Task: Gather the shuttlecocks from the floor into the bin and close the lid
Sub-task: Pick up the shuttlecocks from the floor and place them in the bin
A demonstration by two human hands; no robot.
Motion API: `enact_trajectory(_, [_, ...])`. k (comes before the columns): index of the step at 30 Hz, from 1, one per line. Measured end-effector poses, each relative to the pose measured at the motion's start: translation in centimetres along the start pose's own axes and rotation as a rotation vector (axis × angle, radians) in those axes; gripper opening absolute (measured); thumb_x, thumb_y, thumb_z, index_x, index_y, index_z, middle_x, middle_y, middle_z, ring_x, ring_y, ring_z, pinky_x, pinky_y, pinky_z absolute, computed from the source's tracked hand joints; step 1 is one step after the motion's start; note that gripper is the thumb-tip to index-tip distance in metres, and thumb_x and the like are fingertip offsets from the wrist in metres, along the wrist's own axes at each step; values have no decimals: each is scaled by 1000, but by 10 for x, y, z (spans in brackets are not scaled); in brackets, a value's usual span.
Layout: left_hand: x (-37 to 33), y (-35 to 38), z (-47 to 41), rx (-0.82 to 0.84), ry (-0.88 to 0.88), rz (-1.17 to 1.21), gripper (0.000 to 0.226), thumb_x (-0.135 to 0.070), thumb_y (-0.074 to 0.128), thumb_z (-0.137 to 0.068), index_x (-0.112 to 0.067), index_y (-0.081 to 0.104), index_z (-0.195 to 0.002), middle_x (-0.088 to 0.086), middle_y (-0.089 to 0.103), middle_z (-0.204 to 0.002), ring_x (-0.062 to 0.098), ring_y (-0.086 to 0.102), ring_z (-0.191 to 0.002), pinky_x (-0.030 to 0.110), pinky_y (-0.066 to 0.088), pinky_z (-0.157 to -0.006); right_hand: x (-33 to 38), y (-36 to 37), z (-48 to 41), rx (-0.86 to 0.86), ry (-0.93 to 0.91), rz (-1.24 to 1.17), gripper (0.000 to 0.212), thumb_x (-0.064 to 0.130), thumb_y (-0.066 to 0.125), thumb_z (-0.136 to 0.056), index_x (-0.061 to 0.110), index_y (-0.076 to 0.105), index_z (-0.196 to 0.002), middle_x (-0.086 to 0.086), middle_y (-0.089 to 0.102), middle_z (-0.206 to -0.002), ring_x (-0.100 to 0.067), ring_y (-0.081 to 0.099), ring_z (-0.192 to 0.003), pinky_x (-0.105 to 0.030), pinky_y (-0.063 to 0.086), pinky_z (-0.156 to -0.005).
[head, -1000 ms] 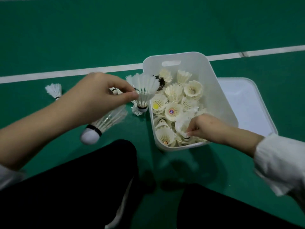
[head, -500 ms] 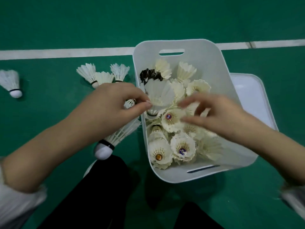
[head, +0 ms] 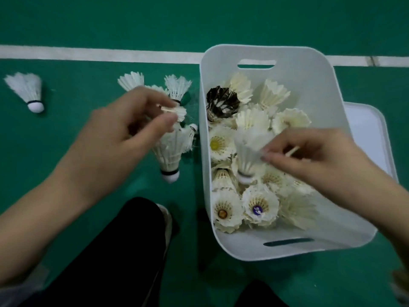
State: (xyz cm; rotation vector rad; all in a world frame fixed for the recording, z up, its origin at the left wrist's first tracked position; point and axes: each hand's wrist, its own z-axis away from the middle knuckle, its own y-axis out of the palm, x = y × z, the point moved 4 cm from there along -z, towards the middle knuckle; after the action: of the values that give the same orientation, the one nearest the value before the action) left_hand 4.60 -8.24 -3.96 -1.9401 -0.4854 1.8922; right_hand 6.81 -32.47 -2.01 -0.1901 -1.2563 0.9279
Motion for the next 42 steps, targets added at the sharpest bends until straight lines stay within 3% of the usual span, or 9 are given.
enact_trajectory(5, [14, 5, 18, 33, 0, -58, 22, -56, 54, -75, -37, 59, -85, -20, 63, -92, -7, 59, -76, 4, 42, -72, -19, 45, 3, 257, -13, 206, 7, 36, 63, -82, 33, 69, -85, 17, 66, -81, 0, 60, -73, -16, 48, -66])
enact_trajectory(9, [16, 16, 19, 160, 94, -198, 26, -57, 57, -73, -42, 53, -94, -19, 59, -91, -7, 56, -84, 4, 40, -77, -32, 71, -1, 386, -18, 329, 12, 31, 63, -85, 30, 70, -95, 13, 68, -92, -2, 61, -80, -22, 50, -78])
enact_trajectory(13, [13, 19, 20, 196, 192, -208, 16, -33, 56, -82, -21, 63, -89, -15, 57, -84, -4, 57, -79, 9, 42, -75, -36, 96, -4, 497, -126, 523, 18, 31, 59, -87, 30, 69, -101, 7, 68, -100, -15, 61, -92, -33, 49, -85])
enact_trajectory(19, [3, 14, 16, 146, 255, -250, 21, -32, 55, -84, -17, 69, -89, -7, 60, -91, 2, 56, -82, 16, 43, -78, -27, 76, -1, 475, -121, 473, 24, 39, 59, -85, 38, 60, -109, 20, 57, -109, -2, 56, -91, -24, 47, -84])
enact_trajectory(24, [-12, 14, 6, 165, 343, -292, 21, -30, 55, -86, -16, 69, -93, -6, 60, -95, 2, 54, -87, 10, 39, -81, 6, 17, -5, 39, -165, 38, 54, 43, 61, -74, 56, 40, -123, 20, 67, -90, -5, 62, -80, -12, 47, -67])
enact_trajectory(26, [-17, 17, 3, 182, 379, -277, 21, -29, 56, -86, -14, 69, -94, -6, 59, -95, 5, 55, -87, 15, 42, -81, 16, 17, -9, 42, -202, 56, 60, 44, 60, -74, 56, 34, -126, 18, 67, -88, -8, 62, -76, -14, 47, -64])
enact_trajectory(31, [-25, 25, -3, 239, 438, -249, 19, -27, 59, -87, -15, 68, -98, -5, 61, -95, 7, 58, -88, 25, 47, -79, 26, 35, -22, 95, -245, 255, 21, 41, 60, -79, 32, 58, -99, 18, 62, -79, -4, 60, -72, -25, 48, -64])
enact_trajectory(37, [-18, 1, -11, 60, 325, -220, 26, -31, 54, -91, -25, 58, -115, -12, 59, -113, 0, 56, -101, 17, 45, -89, 24, -6, -3, -134, -251, 167, 11, 36, 65, -75, 26, 62, -73, 10, 57, -59, 3, 54, -60, -6, 38, -52])
enact_trajectory(42, [49, 9, -38, 98, 109, -386, 21, -25, 56, -89, -21, 59, -109, -10, 52, -100, 0, 56, -85, 23, 48, -82, -17, -9, -1, -108, -161, 359, 10, 29, 67, -78, 19, 64, -76, 10, 56, -64, -6, 53, -62, -16, 42, -58])
